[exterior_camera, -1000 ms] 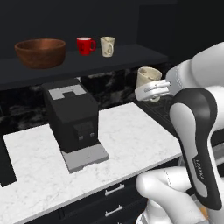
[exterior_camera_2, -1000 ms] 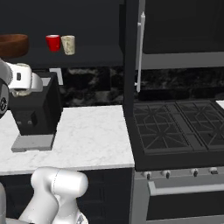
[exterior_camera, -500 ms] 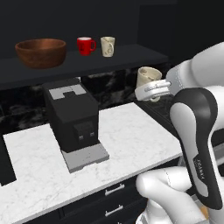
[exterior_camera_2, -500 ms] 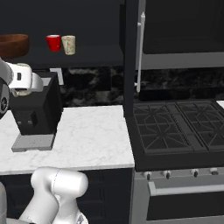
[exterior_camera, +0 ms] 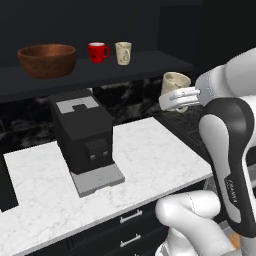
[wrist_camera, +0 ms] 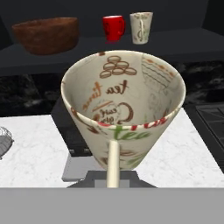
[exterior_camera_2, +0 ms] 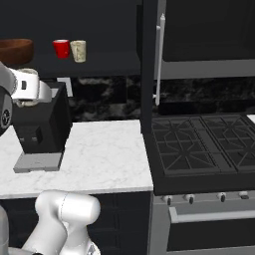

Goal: Gather all objects into one cabinet and sort the glasses and bowls to opposite sides.

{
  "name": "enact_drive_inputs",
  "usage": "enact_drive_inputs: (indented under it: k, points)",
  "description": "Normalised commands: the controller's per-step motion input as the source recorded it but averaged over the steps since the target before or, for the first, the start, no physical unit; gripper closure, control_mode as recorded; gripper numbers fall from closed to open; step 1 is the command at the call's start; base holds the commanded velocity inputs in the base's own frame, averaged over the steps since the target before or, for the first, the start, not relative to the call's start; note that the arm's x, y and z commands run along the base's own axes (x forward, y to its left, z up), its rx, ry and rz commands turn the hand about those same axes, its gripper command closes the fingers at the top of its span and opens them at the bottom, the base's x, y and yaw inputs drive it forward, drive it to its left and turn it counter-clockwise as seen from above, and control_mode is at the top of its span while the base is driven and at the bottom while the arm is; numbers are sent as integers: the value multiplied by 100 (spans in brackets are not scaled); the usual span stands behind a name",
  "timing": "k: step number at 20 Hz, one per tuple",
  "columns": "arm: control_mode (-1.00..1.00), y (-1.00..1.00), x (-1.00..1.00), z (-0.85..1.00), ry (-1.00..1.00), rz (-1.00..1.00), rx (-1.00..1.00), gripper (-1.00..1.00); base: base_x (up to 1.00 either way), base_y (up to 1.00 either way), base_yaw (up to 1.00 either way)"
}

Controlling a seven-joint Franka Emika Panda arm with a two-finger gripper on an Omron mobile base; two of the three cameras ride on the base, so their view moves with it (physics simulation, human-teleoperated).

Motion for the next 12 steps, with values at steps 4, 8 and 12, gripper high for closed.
enact_drive_inputs:
  k: [4,8,12]
  points:
    - [-100,-3,37,41,0,-9,6,100,0,0,0]
    - [-100,1,55,9,1,-6,4,100,0,0,0]
    - [-100,2,64,0,3,-12,3,100,0,0,0]
